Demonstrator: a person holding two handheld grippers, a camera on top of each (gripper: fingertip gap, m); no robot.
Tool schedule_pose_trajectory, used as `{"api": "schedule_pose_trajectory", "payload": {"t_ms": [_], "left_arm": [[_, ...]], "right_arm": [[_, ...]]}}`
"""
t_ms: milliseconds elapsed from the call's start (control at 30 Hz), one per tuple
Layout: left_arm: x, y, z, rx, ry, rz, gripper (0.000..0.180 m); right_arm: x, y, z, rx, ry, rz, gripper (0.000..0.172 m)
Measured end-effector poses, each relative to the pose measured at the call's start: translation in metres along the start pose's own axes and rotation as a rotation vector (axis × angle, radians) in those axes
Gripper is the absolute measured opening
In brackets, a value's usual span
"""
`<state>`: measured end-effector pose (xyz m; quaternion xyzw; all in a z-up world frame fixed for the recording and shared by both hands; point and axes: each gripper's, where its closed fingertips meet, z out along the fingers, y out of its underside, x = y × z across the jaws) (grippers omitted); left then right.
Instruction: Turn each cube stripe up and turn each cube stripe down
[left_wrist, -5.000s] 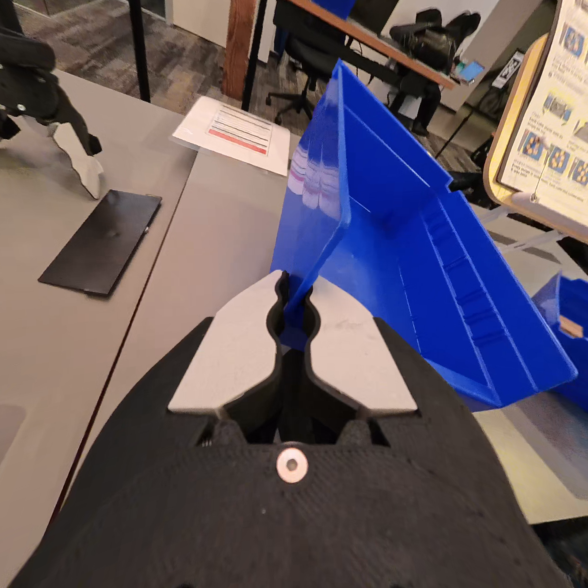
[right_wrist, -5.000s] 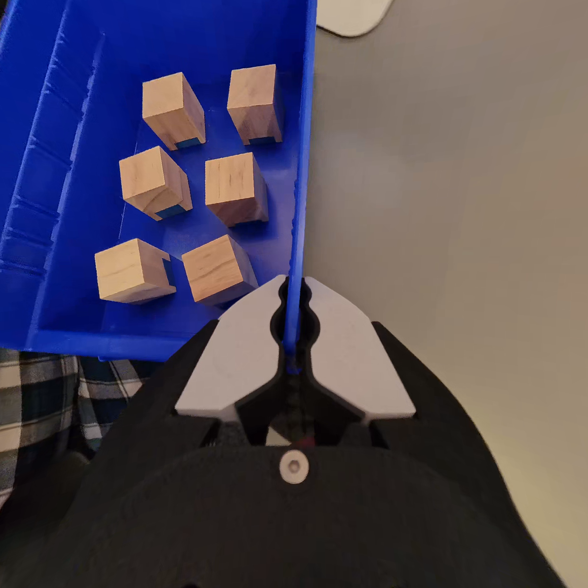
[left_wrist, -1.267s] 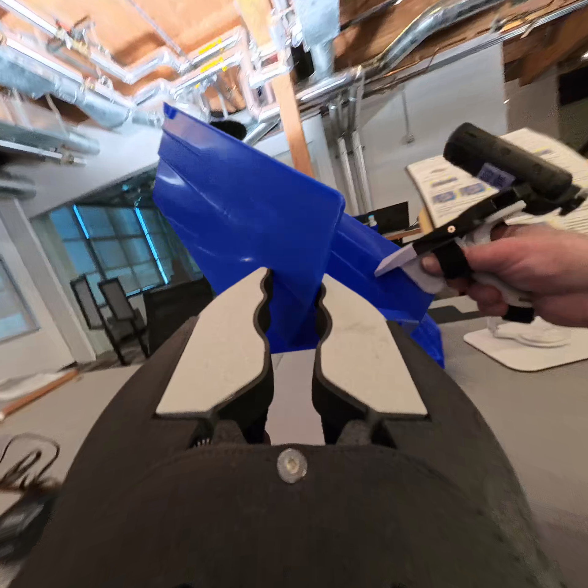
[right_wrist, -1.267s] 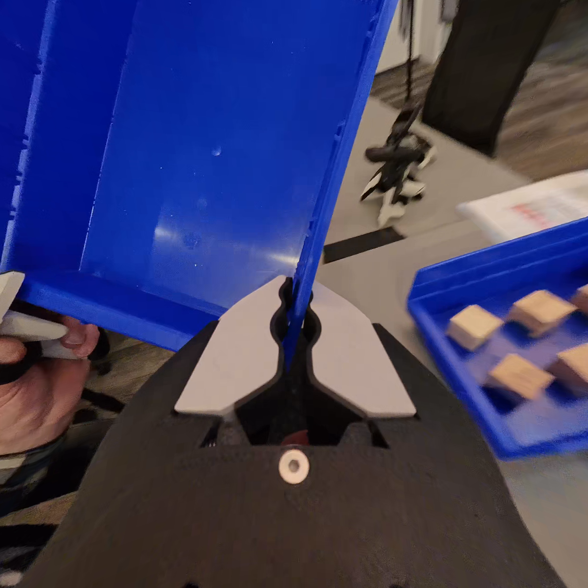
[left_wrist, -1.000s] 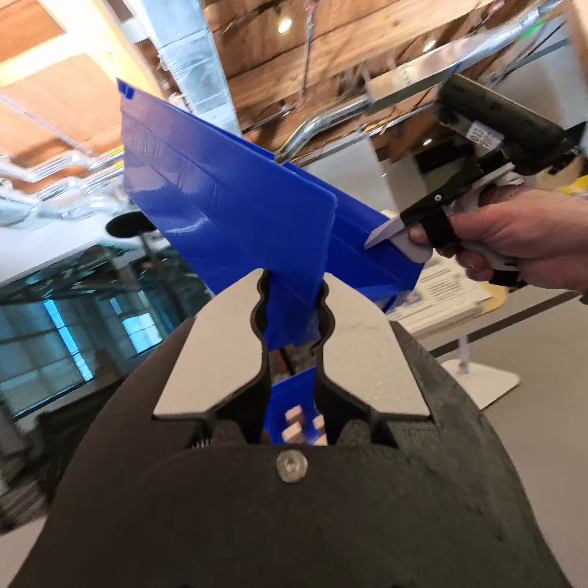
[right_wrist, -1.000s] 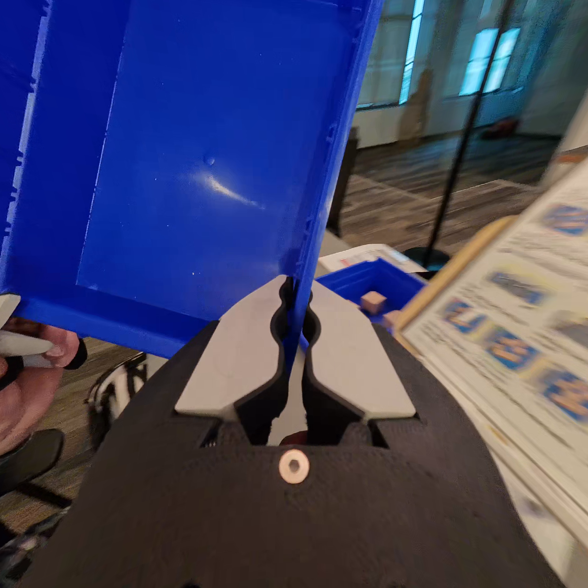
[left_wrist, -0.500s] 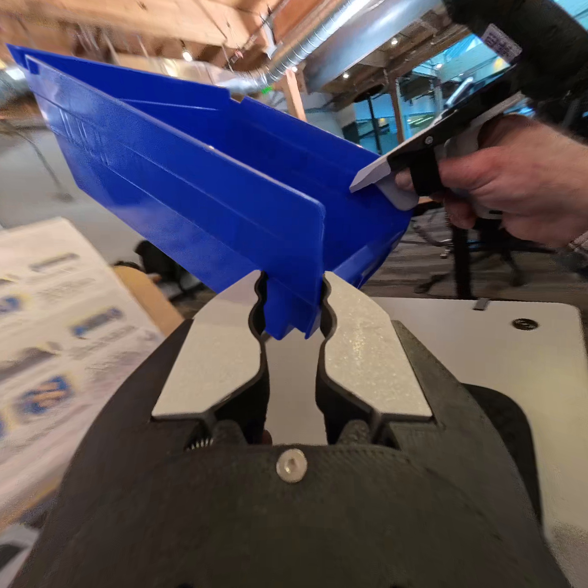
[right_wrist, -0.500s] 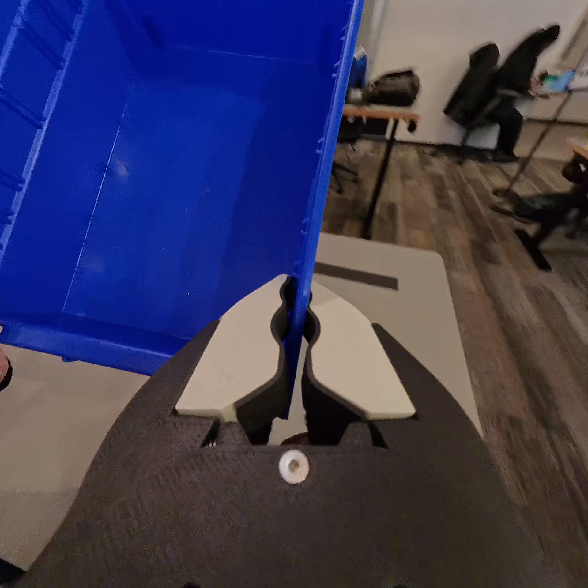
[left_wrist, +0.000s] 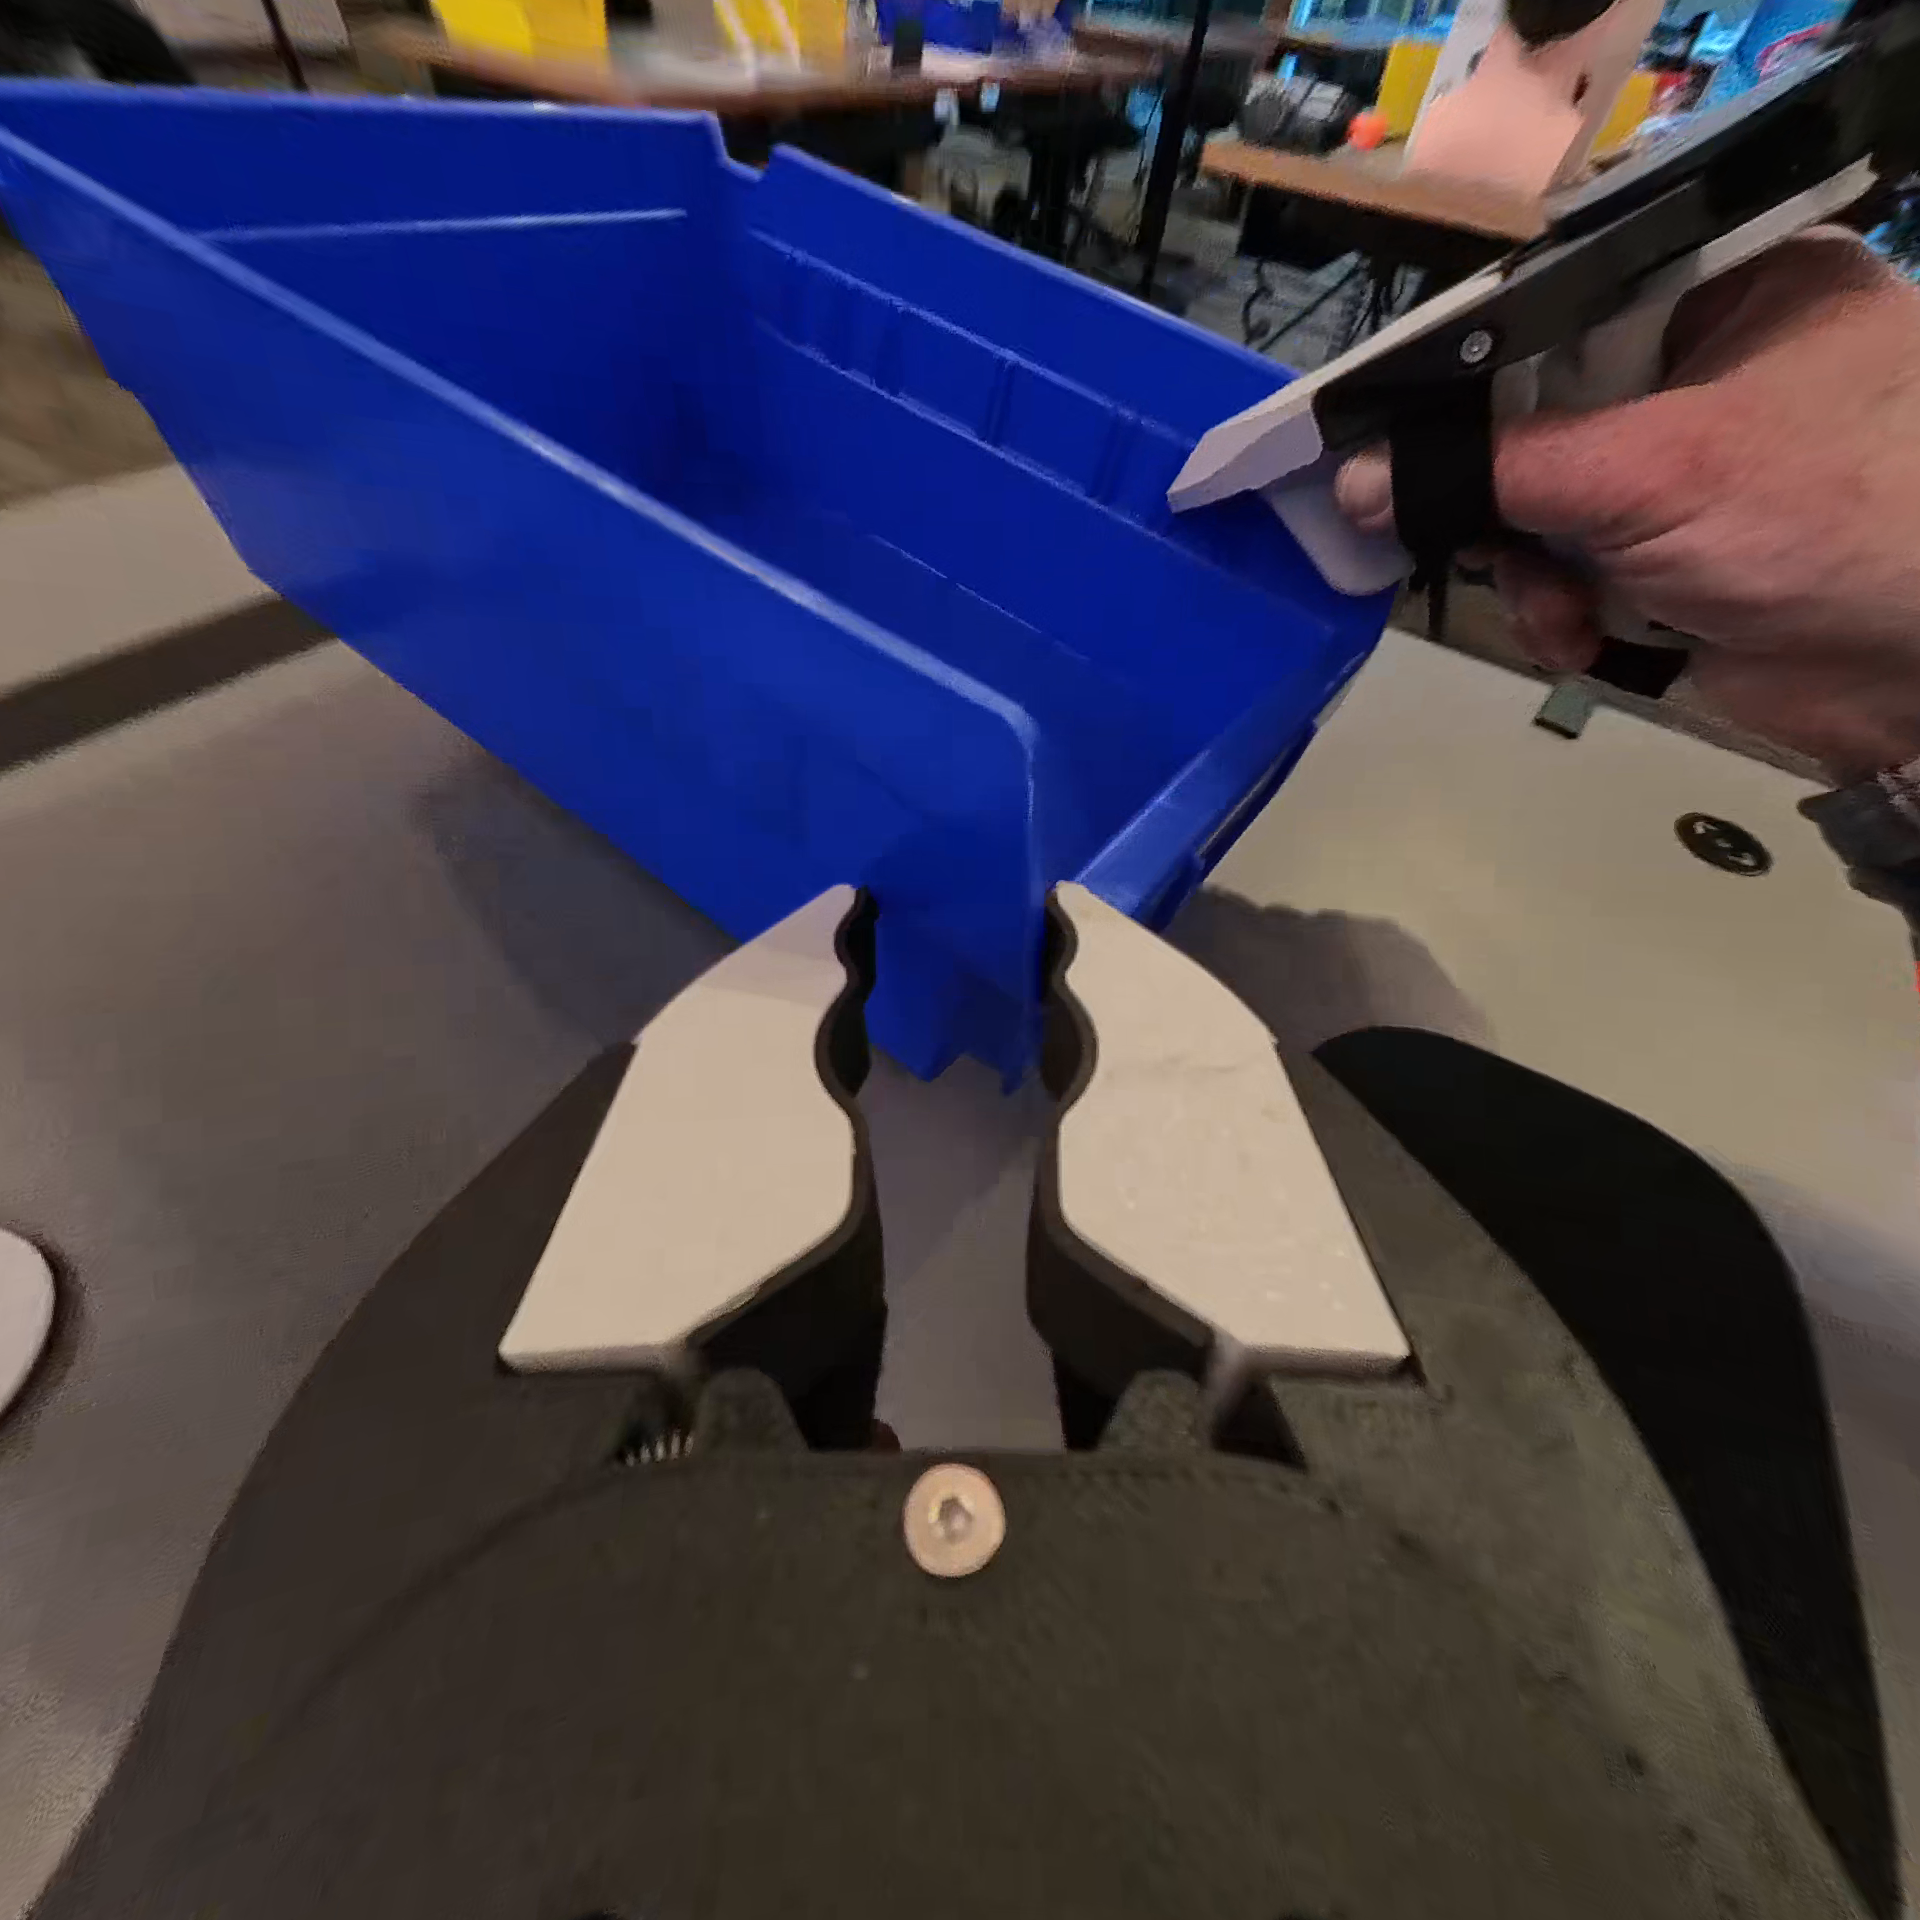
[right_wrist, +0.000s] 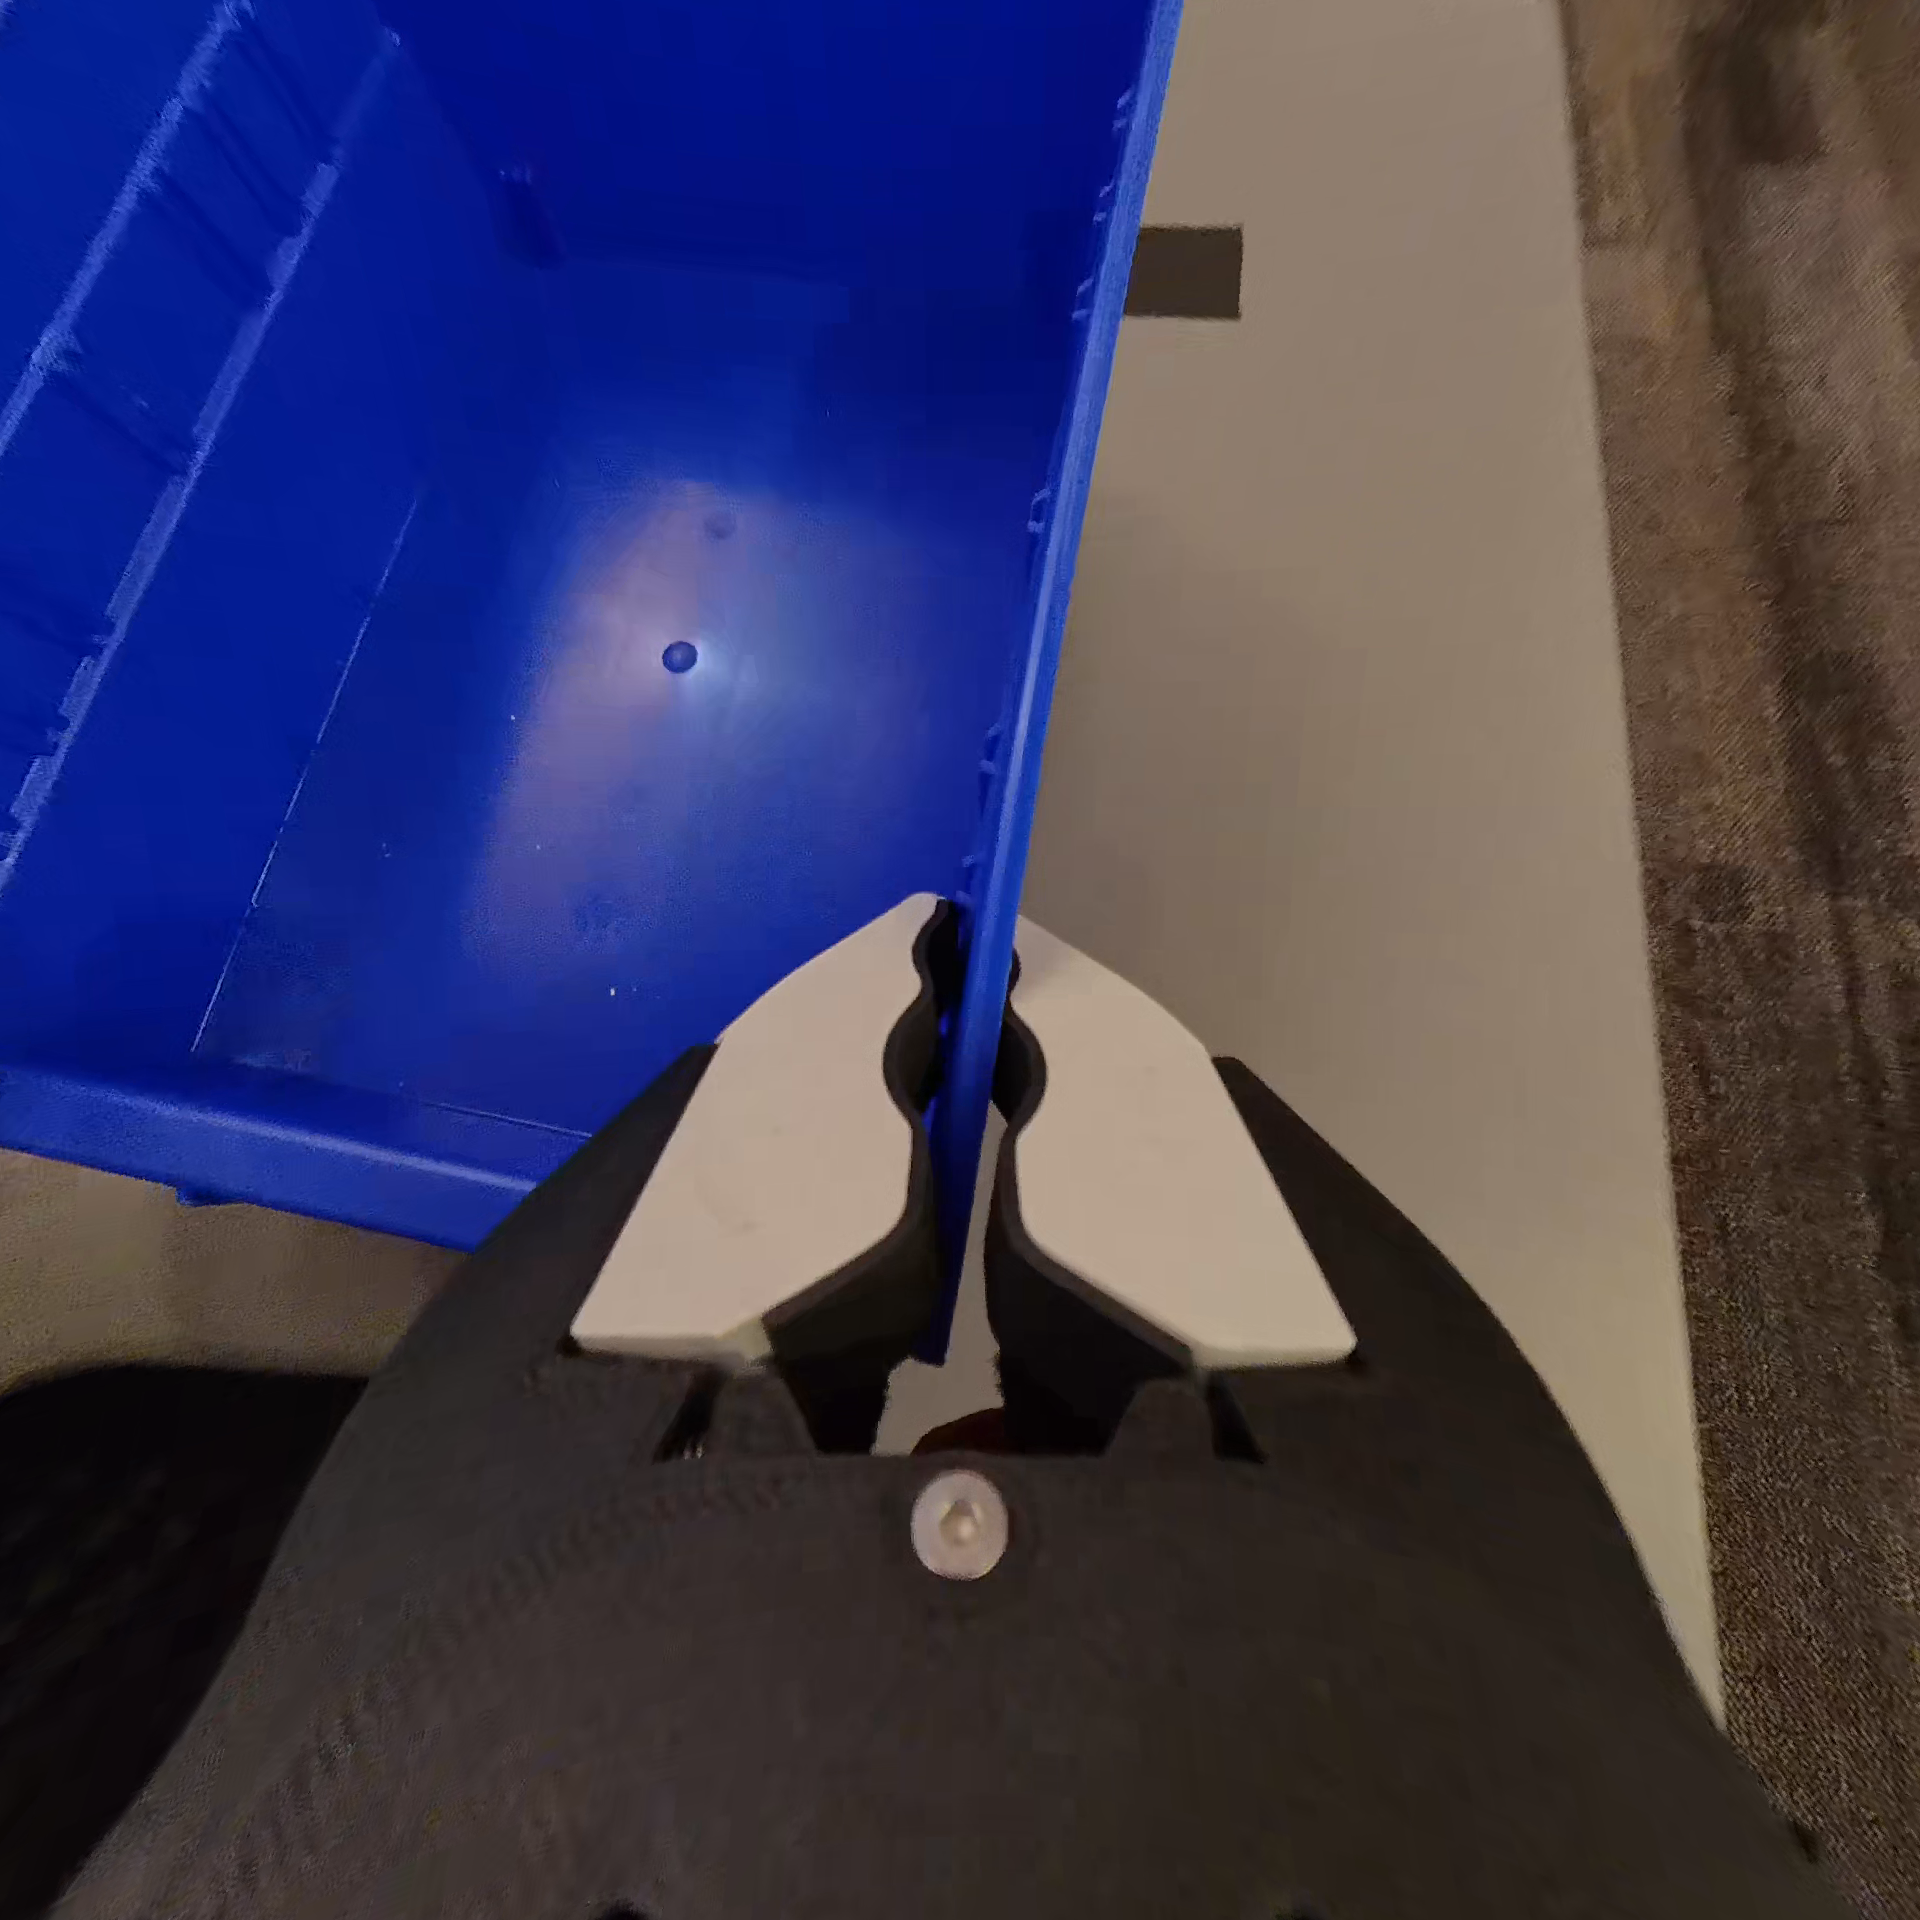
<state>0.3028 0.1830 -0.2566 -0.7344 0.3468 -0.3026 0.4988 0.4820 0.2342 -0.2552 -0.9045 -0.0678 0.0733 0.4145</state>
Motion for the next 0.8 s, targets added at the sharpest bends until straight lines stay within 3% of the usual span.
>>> {"api": "schedule_pose_trajectory", "payload": {"t_ms": [200,433,467,500,533,633,800], "left_arm": [[-0.049,0.024,0.035,-0.125,-0.023,-0.128,0.028],[-0.087,0.013,0.061,-0.135,-0.038,-0.195,0.030],[-0.085,0.013,0.061,-0.140,-0.009,-0.215,0.037],[-0.082,0.014,0.057,-0.151,0.017,-0.234,0.047],[-0.079,0.015,0.051,-0.154,0.019,-0.234,0.056],[-0.058,0.005,0.008,-0.096,0.044,-0.131,0.057],[-0.037,-0.007,-0.112,0.021,0.029,0.068,0.049]], "right_arm": [[0.006,-0.016,0.064,-0.089,0.006,-0.027,0.004],[0.016,-0.045,0.097,-0.102,0.018,-0.053,0.006],[0.016,-0.045,0.096,-0.107,-0.006,-0.033,0.013],[0.017,-0.045,0.092,-0.111,-0.025,0.004,0.043],[0.018,-0.046,0.084,-0.098,-0.033,0.025,0.053],[0.009,-0.048,0.040,0.018,-0.035,-0.034,0.053],[-0.066,-0.041,-0.039,0.259,-0.179,-0.196,0.034]]}}
